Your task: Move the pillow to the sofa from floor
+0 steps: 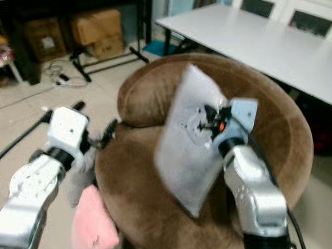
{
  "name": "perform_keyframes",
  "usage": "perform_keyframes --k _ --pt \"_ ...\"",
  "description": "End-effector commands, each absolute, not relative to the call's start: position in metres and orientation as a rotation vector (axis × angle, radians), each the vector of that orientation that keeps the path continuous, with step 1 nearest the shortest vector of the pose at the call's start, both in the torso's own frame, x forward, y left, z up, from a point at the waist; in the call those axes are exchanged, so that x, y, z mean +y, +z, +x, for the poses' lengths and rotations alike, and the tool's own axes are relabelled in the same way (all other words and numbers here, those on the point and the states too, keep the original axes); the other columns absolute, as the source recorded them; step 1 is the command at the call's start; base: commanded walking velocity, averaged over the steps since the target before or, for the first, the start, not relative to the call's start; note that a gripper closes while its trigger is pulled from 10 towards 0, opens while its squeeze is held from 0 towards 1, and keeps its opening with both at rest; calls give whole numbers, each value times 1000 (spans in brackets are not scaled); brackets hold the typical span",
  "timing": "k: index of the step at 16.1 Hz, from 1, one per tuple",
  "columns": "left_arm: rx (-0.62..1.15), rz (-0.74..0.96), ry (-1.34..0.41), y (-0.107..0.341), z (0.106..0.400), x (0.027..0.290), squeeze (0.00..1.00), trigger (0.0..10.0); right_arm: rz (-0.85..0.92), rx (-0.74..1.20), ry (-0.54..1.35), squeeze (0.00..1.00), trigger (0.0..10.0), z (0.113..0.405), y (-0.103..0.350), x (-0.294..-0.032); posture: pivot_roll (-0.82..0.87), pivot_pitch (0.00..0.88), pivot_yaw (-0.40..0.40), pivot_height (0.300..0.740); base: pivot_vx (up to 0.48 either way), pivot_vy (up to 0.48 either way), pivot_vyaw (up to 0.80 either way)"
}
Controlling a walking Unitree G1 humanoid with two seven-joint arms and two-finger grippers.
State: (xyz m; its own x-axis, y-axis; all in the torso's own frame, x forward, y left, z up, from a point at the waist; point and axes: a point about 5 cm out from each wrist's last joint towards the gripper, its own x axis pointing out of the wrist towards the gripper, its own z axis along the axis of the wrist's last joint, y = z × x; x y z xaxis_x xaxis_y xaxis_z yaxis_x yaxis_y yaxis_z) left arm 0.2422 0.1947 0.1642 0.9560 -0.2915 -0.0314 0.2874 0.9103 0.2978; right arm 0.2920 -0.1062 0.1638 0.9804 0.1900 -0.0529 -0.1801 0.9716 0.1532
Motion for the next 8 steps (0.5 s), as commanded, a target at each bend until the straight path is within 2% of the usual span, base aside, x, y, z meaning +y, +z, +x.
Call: perform_keyframes --k 1,4,6,8 --pt "17 295 -358 162 237 192 0 10000 183 69 211 0 10000 295 174 -105 57 0 -19 740 0 0 0" --pt "51 303 -449 162 229 192 0 10000 251 209 250 0 10000 300 170 -94 66 0 -23 740 0 0 0" --pt "86 238 -523 163 223 191 0 10000 366 194 290 0 10000 307 176 -84 72 0 -20 740 0 0 0" --pt "140 213 -623 162 215 189 0 10000 506 196 247 0 10000 321 177 -87 72 0 -20 740 0 0 0"
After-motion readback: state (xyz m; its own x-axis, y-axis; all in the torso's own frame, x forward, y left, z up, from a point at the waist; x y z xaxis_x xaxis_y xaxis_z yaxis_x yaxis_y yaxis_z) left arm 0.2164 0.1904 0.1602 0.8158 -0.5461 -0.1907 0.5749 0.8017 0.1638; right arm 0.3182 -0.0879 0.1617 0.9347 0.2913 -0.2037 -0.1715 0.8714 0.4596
